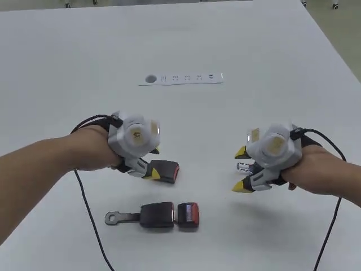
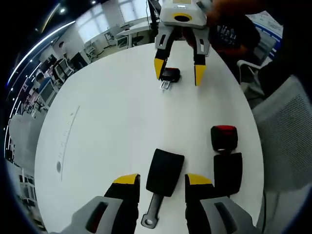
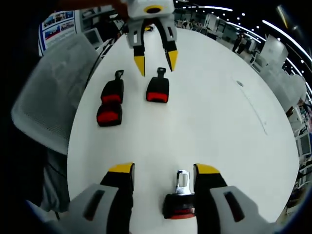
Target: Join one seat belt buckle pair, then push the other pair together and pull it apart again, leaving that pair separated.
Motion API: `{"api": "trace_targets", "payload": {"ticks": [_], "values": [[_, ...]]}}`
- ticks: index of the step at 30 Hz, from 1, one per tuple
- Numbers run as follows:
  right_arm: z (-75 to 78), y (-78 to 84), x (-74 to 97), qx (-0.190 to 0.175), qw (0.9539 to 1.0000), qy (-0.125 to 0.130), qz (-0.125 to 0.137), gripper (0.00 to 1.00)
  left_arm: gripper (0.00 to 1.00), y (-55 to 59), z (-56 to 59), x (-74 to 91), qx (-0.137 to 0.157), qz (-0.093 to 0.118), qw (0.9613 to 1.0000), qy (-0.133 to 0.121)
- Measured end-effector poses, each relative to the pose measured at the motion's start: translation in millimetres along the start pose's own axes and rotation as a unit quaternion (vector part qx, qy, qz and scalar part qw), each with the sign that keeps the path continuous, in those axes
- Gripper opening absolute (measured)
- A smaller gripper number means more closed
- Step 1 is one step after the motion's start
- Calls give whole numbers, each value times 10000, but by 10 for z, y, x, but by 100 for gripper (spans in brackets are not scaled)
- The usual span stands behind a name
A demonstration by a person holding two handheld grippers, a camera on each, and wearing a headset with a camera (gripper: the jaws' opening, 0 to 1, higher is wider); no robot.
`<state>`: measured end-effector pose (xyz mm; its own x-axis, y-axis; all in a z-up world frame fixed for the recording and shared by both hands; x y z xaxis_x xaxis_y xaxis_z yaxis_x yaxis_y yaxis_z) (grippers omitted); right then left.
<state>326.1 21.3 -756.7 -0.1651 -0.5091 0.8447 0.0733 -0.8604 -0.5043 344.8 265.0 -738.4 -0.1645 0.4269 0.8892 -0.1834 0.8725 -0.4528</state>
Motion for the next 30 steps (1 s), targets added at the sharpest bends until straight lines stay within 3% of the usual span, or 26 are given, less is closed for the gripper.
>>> {"api": "trace_targets", "payload": {"ticks": [4,8,12,19,26,28,30], "values": [[87,130,21,-49,10000,10,-73,49,39,-47,-8,-40,-78,-25,10000,19],[59,206,48,-45,9999,-55,-140,48,39,-60,37,-103,-218,-119,9996,120],[61,330,49,-87,9997,-87,-190,47,40,-10,5,-182,-271,-169,9994,166],[108,505,66,-219,9995,-33,-244,47,42,52,-21,-184,-253,-213,9991,247],[49,702,130,-293,9986,-70,-435,45,43,148,-57,-265,-292,-310,9986,300],[39,731,126,-346,9982,-86,-487,45,43,154,-67,-294,-328,-352,9984,300],[27,731,119,-355,9980,-122,-506,44,43,199,-86,-338,-502,-586,9967,242]]}}
Point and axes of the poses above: the centre of the closed fingertips' face, and the gripper's own axes: x roughly backward along the fingers, z roughly to its right, y roughly out of its underside, the point moved 8 cm from there along x, roughly backward along the fingers, and after that the axes turned 9 degrees about x, right-handed, at the moved point
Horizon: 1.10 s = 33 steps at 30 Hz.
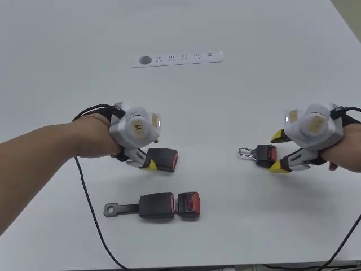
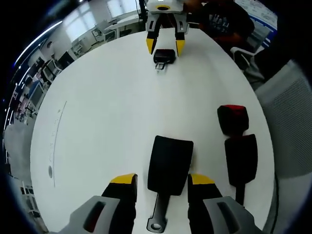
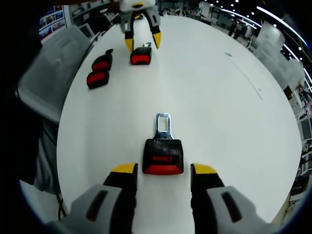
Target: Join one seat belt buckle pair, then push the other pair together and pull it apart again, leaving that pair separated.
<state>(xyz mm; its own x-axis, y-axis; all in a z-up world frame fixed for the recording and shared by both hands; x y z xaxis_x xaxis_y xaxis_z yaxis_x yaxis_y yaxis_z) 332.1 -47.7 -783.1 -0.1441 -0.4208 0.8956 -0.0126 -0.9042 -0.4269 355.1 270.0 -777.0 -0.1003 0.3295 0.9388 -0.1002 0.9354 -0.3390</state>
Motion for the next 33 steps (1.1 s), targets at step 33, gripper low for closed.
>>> {"api": "trace_targets", "payload": {"ticks": [33], "values": [[7,-382,-191,558,9983,-173,-83,32,32,40,44,-68,182,63,9998,-42]]}}
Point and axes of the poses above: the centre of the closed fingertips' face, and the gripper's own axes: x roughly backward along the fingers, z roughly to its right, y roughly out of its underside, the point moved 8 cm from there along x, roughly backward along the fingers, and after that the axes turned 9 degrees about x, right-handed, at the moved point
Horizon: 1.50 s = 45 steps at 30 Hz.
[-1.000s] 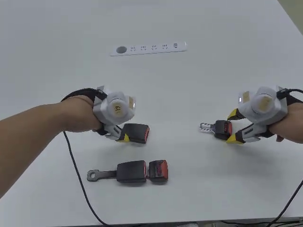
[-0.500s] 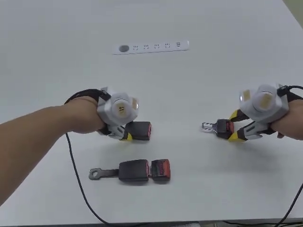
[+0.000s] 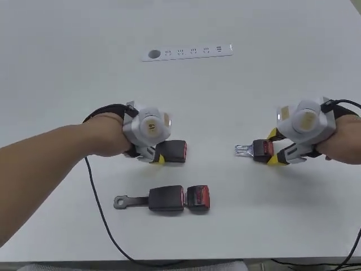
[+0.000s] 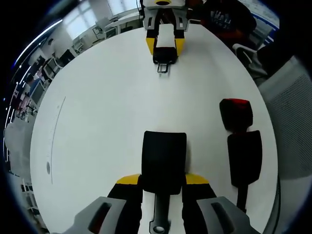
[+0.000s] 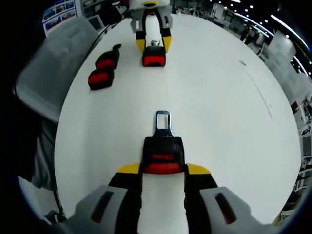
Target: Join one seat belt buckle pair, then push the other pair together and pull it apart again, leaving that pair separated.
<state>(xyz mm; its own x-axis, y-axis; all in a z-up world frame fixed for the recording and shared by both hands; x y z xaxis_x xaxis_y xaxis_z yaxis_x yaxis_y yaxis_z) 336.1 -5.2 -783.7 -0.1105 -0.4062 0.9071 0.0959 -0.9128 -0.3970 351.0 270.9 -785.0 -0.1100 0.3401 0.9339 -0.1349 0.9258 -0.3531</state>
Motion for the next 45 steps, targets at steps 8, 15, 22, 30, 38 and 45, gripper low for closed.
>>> {"api": "trace_targets", "payload": {"ticks": [8,15,22,30,38,45], "values": [[27,-292,-145,71,10000,-10,67,32,32,10,-28,-6,38,14,10000,9],[-2,-578,-280,121,9998,-50,139,32,32,6,-19,3,80,19,10000,-21],[79,-787,-402,119,9998,-19,168,31,32,-15,27,41,138,42,9999,-78],[132,-914,-463,29,9998,-59,170,31,32,-36,37,54,106,-5,9999,-60],[141,-1000,-496,94,9998,-86,150,31,31,-33,32,56,177,29,9998,-51],[159,-1087,-542,152,9997,-129,153,31,31,-37,38,54,133,17,9999,-62]]}}
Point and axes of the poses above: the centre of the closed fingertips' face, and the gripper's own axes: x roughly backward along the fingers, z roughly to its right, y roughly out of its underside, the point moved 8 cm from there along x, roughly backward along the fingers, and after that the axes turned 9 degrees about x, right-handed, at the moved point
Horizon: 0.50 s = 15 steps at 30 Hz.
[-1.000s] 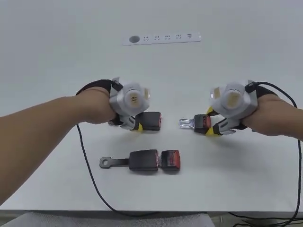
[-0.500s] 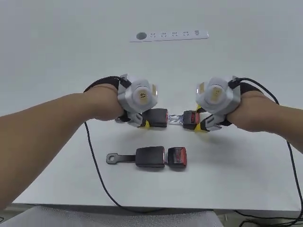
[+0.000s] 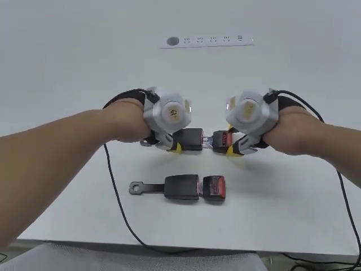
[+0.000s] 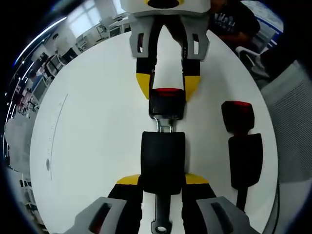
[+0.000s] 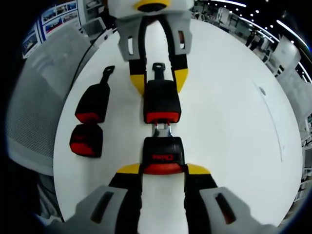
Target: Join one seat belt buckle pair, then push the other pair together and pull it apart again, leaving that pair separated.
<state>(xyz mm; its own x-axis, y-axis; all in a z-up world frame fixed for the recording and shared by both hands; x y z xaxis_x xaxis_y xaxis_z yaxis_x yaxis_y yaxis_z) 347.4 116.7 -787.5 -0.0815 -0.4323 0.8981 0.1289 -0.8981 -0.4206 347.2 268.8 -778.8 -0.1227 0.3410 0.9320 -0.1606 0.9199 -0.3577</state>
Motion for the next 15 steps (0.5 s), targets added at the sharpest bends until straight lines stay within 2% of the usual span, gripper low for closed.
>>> {"api": "trace_targets", "payload": {"ticks": [3,8,10,15], "values": [[-6,-4,6,67,10000,60,22,31,30,-1,-7,-13,-171,-47,9998,20],[0,-40,-17,4,10000,53,21,30,30,22,-43,-44,-105,-9,9999,73],[6,-77,-54,-31,9999,40,105,30,30,21,-46,-49,-85,-27,9999,60],[25,-118,-83,-52,10000,42,66,30,30,36,-57,-60,-118,-17,9999,66]]}}
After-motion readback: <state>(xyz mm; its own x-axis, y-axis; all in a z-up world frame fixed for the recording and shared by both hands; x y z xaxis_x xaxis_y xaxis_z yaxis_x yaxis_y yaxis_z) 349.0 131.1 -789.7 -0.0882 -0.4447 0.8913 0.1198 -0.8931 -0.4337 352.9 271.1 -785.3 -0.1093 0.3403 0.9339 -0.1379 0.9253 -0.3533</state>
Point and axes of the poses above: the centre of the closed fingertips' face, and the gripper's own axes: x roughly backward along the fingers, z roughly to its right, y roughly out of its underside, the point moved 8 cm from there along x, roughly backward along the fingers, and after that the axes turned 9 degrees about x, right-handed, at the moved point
